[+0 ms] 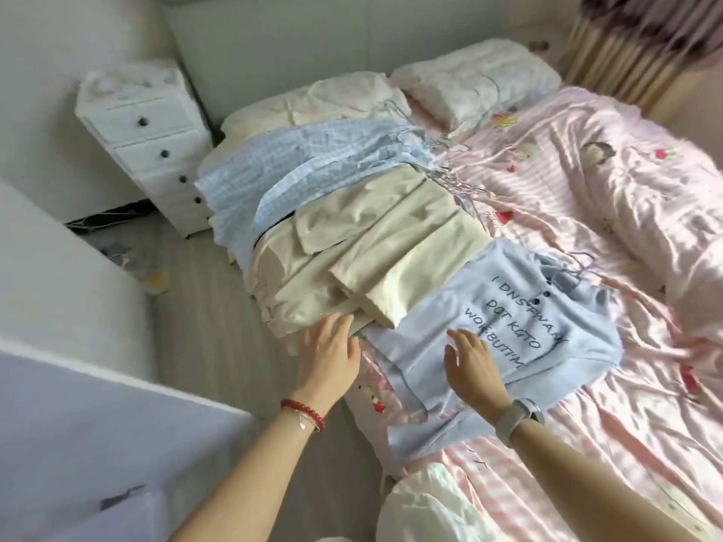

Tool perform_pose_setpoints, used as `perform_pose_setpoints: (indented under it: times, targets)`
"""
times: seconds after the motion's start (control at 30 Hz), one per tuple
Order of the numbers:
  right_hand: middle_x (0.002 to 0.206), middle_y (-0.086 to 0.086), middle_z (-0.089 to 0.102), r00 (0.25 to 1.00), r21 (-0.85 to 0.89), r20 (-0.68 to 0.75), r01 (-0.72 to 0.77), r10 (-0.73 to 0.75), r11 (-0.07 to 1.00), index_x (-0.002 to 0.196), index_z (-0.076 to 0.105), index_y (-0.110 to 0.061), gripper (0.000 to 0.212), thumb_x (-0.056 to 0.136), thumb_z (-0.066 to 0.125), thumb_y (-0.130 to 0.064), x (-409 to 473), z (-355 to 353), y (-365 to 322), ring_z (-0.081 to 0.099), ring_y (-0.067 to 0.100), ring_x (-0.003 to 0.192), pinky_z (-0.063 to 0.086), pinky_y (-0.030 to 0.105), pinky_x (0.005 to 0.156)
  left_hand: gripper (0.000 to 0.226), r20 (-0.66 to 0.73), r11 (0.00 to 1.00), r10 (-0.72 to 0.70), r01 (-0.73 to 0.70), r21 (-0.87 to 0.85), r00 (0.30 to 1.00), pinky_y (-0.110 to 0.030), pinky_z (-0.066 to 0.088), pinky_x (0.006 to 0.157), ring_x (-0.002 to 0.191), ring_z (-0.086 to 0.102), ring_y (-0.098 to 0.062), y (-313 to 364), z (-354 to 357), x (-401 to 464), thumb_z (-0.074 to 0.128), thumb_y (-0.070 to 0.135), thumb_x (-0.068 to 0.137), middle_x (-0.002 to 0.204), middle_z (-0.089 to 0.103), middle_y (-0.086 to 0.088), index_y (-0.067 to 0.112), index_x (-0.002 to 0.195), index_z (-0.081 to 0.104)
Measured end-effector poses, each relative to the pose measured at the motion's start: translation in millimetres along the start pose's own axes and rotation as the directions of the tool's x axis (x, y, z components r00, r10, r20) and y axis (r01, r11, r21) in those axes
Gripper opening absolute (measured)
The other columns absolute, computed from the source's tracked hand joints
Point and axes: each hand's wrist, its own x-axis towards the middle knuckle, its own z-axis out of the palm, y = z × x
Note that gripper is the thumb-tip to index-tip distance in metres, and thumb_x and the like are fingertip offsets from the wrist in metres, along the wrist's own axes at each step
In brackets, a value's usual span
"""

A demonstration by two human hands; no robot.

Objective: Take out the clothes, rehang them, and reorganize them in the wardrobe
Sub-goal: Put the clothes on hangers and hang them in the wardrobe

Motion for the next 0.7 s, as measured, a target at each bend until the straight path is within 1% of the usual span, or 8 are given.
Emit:
perform_pose_setpoints:
  times: [0.13,0.2,0.27,0.37,0.47,0.57,0.63,0.7]
  targets:
    - [0.130,0.019,0.047,0.967,0.071,-0.058,-0.243,0.247,0.967,0.129,0.044,-0.001,0.037,0.094,0.040,-0.012,38,-28,95,0.044,0.034,0.119,0.032,0.038,0.101,0.043,0.190,0.982,0.183,-0.188,0.004,0.965,-0.036,0.029,0.106,0.130,0.034,-0.019,78,57,68,0.043,0.022,0.092,0.141,0.039,-0.004,0.014,0.134,0.042]
    - [0.128,0.022,0.049,0.931,0.103,-0.069,-0.352,0.359,0.930,0.127,0.045,0.001,0.036,0.094,0.039,-0.011,57,-37,140,0.046,0.036,0.116,0.035,0.040,0.099,0.042,0.276,0.963,0.257,-0.269,0.006,0.926,-0.032,0.030,0.105,0.128,0.036,-0.020,111,86,94,0.043,0.022,0.093,0.139,0.041,-0.005,0.013,0.134,0.042]
    - [0.123,0.025,0.051,0.892,0.127,-0.073,-0.434,0.445,0.892,0.124,0.046,0.005,0.034,0.094,0.039,-0.010,77,-42,180,0.049,0.038,0.110,0.038,0.043,0.096,0.043,0.367,0.950,0.292,-0.313,-0.003,0.883,-0.030,0.027,0.104,0.127,0.036,-0.020,138,117,114,0.042,0.022,0.094,0.140,0.040,-0.004,0.015,0.136,0.040]
    - [0.113,0.032,0.053,0.839,0.143,-0.124,-0.513,0.529,0.847,0.114,0.048,0.011,0.029,0.091,0.041,-0.005,104,-45,237,0.049,0.043,0.101,0.035,0.044,0.088,0.047,0.515,0.940,0.289,-0.340,0.005,0.807,-0.034,0.024,0.110,0.135,0.025,-0.021,167,167,138,0.039,0.026,0.095,0.148,0.029,-0.004,0.018,0.141,0.031]
    - [0.119,0.030,0.049,0.782,0.109,-0.168,-0.590,0.600,0.800,0.117,0.045,0.010,0.032,0.089,0.041,-0.006,129,-48,292,0.045,0.043,0.108,0.031,0.045,0.091,0.052,0.621,0.926,0.275,-0.377,0.035,0.734,-0.038,0.020,0.112,0.139,0.015,-0.021,187,212,154,0.038,0.028,0.094,0.153,0.017,-0.004,0.021,0.144,0.024]
    - [0.120,0.030,0.047,0.756,0.060,-0.203,-0.625,0.622,0.779,0.118,0.043,0.010,0.035,0.086,0.041,-0.005,153,-51,342,0.043,0.042,0.110,0.030,0.047,0.094,0.058,0.701,0.893,0.256,-0.441,0.093,0.666,-0.044,0.014,0.114,0.142,0.002,-0.024,199,248,164,0.036,0.032,0.094,0.156,0.005,-0.003,0.026,0.147,0.012]
    - [0.123,0.030,0.045,0.734,0.053,-0.183,-0.656,0.654,0.752,0.123,0.039,0.007,0.038,0.088,0.040,-0.008,167,-50,365,0.042,0.043,0.112,0.031,0.048,0.094,0.061,0.747,0.863,0.223,-0.483,0.146,0.626,-0.046,0.009,0.114,0.142,-0.005,-0.026,200,267,167,0.035,0.037,0.095,0.156,-0.002,-0.003,0.031,0.147,0.004]
    - [0.123,0.031,0.045,0.698,0.083,-0.120,-0.702,0.706,0.708,0.121,0.040,0.003,0.036,0.091,0.037,-0.014,180,-45,379,0.042,0.043,0.113,0.033,0.050,0.094,0.061,0.782,0.837,0.187,-0.513,0.189,0.594,-0.046,0.003,0.114,0.142,-0.011,-0.026,196,280,167,0.032,0.040,0.095,0.156,-0.008,-0.003,0.033,0.147,0.000]
